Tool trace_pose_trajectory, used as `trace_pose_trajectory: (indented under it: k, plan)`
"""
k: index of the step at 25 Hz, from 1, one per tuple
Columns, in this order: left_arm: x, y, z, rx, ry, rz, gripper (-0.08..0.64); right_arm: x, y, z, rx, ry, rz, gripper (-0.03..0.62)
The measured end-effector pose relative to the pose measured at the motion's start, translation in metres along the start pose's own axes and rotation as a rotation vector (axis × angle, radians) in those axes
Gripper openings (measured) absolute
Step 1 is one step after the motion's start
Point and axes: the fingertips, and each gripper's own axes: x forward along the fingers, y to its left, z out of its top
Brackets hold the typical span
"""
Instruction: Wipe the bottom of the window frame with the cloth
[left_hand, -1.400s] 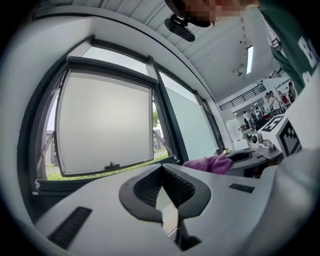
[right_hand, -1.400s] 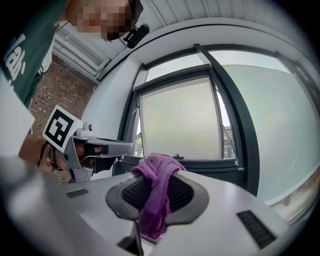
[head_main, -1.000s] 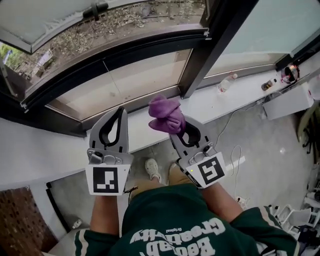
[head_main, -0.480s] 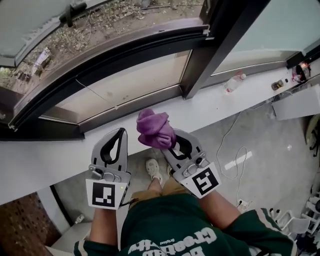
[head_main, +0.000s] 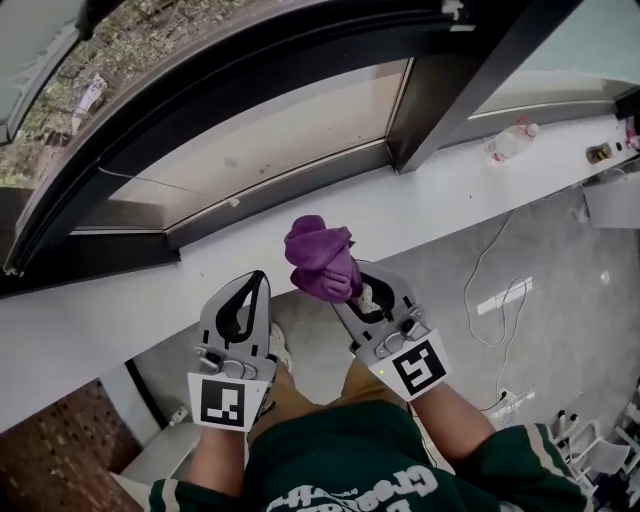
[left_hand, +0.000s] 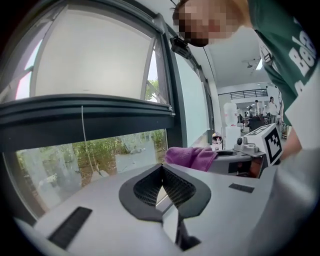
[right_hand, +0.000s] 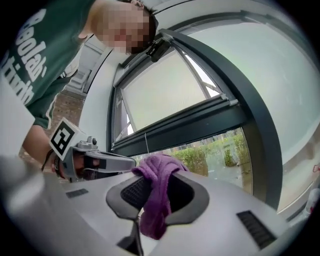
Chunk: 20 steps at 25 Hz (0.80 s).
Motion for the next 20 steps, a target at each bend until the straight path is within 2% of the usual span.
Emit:
trace_pose_trajectory:
  k: [3,6,9,12,14,17,20]
  plan:
    - [-0.004,0.027,-0.026,-0.052,-0.041,-0.009,0.009,0.019,0.026,-0.030,-0.043,0.021,0.034,0.080]
    - [-0.013,0.067,-0.067,-0.072,-0.064,-0.027,0.009,0.053,0.056,-0.077,-0.027,0.042,0.006,0.080]
    - [-0.033,0.114,-0.133,-0.038,-0.008,0.013,0.009,0.092,0.087,-0.138,0.018,0.086,-0.039,0.080]
    - [-0.051,0.149,-0.194,-0.009,0.044,0.015,0.009,0.128,0.117,-0.197,0.066,0.152,-0.066,0.080]
    - [-0.064,0.176,-0.229,-0.044,0.056,0.041,0.009,0.158,0.138,-0.236,0.089,0.210,-0.041,0.080]
    - [-0.085,0.217,-0.277,-0.143,0.056,0.131,0.009,0.207,0.162,-0.277,0.148,0.239,0.017,0.080]
    - [-0.100,0.251,-0.316,-0.143,0.053,0.192,0.009,0.250,0.177,-0.296,0.196,0.223,0.079,0.080]
